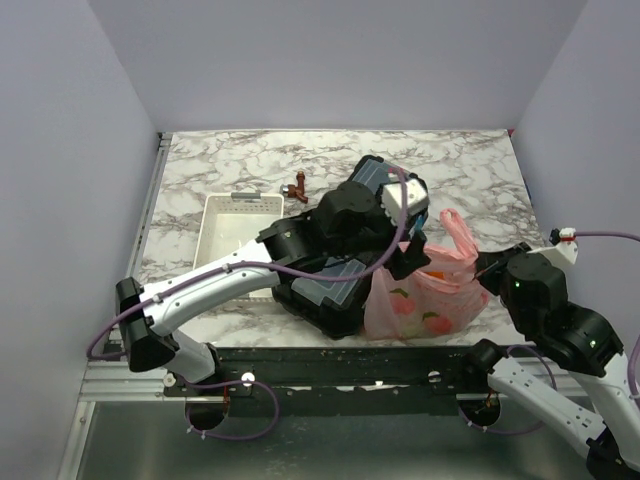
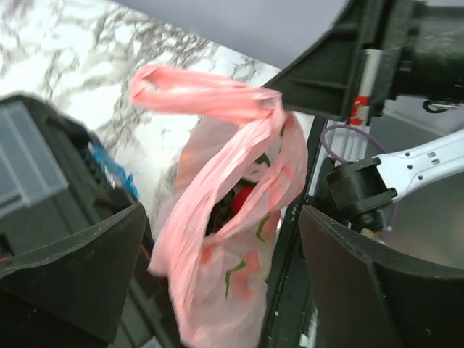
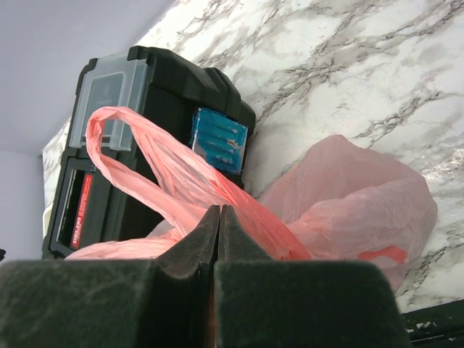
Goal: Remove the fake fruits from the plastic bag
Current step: Untie the plastic bag at the center of the board, then adjust the plastic bag at the center of the board.
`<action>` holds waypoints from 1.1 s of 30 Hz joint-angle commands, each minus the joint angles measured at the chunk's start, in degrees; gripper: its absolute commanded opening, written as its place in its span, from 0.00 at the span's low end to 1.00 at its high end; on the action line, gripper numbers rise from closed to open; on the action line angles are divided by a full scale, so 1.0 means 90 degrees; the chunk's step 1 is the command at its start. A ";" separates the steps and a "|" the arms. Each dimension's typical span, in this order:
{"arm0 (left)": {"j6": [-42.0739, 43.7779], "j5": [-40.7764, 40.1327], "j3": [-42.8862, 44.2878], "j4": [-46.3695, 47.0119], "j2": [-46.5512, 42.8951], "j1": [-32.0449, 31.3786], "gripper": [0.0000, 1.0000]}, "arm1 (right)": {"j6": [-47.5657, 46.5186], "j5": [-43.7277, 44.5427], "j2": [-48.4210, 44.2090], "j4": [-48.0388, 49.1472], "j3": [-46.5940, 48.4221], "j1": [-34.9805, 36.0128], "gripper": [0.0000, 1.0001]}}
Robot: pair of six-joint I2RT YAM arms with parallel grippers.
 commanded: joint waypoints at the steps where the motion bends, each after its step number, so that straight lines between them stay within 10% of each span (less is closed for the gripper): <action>1: 0.1590 -0.0915 0.0805 -0.0613 0.0773 -0.0693 0.88 | -0.0103 -0.0151 0.0045 -0.0027 0.0235 0.0001 0.01; 9: 0.1922 -0.1749 0.2399 -0.1629 0.2163 -0.0887 0.84 | -0.0089 -0.0188 -0.0068 -0.0069 0.0324 0.0001 0.01; 21: 0.1514 -0.2350 0.2192 -0.1388 0.1790 -0.0879 0.02 | -0.0193 0.0207 0.0096 -0.0113 0.0388 -0.0004 0.01; 33: 0.0475 -0.1454 -0.0410 0.0661 -0.0393 -0.0724 0.00 | -0.1071 0.0756 0.2293 0.0183 0.0966 0.0001 0.01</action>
